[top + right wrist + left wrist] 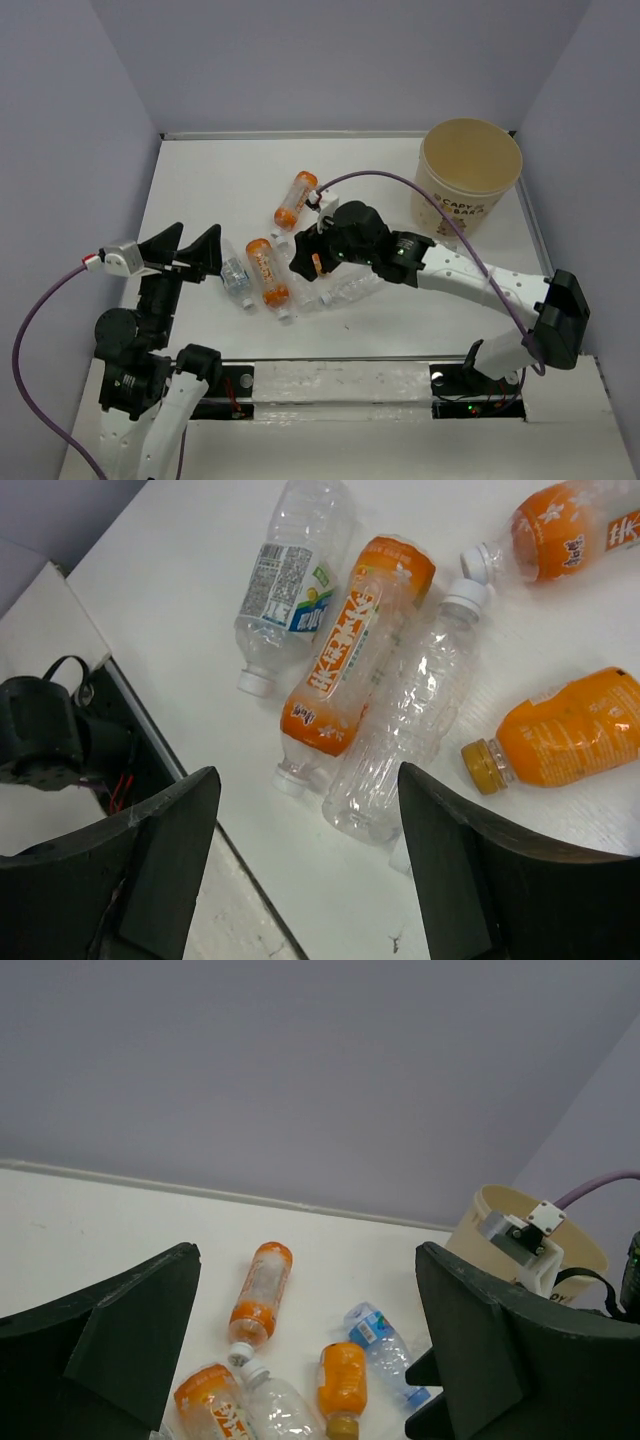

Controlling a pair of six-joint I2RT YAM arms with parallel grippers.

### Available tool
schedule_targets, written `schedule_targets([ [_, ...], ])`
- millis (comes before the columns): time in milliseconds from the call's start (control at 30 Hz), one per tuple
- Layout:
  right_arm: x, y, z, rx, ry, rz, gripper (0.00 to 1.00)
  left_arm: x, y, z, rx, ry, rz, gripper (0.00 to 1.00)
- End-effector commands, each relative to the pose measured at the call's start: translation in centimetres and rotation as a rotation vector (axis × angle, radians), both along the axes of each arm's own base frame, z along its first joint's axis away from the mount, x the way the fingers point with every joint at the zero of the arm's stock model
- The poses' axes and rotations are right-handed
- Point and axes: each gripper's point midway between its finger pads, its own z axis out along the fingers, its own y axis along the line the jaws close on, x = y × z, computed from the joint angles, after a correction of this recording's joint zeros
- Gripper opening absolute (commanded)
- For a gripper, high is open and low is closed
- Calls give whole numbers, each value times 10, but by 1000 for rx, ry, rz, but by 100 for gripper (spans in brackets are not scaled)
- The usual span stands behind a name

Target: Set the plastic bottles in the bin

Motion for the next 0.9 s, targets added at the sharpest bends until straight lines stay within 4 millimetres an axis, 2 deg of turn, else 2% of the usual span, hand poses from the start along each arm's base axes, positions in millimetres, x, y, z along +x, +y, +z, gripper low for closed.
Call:
schedule_targets([
  [0, 20, 22, 28, 65, -89, -44, 77, 9, 11, -16, -16, 19, 70, 99],
  [33, 20, 29, 28, 65, -87, -45, 77, 8, 14, -14, -17, 16, 85, 99],
  [67, 29, 32, 11, 25, -79, -80, 77, 7, 19, -14, -22, 13, 109, 99],
  [167, 52, 32, -4, -50, -88, -185, 75, 6, 25, -16, -21, 19, 140, 99],
  [233, 58, 30, -42, -171, -51, -209, 66, 8, 21, -21, -15, 30, 123, 99],
  [267, 63, 33, -42, -182, -50, -220, 66, 7, 16, -21, -11, 28, 96, 99],
  [333, 65, 35, -60, -223, -23, -233, 68, 8, 12, -21, -7, 28, 76, 99],
  [367, 67, 35, -74, -258, -10, -245, 72, 7, 10, -21, -8, 24, 64, 99],
  [433, 70, 35, -88, -283, 4, -264, 80, 7, 8, -21, -6, 22, 55, 99],
  [867, 87, 44, -136, -373, 51, -280, 75, 6, 2, -22, -1, 20, 21, 99],
])
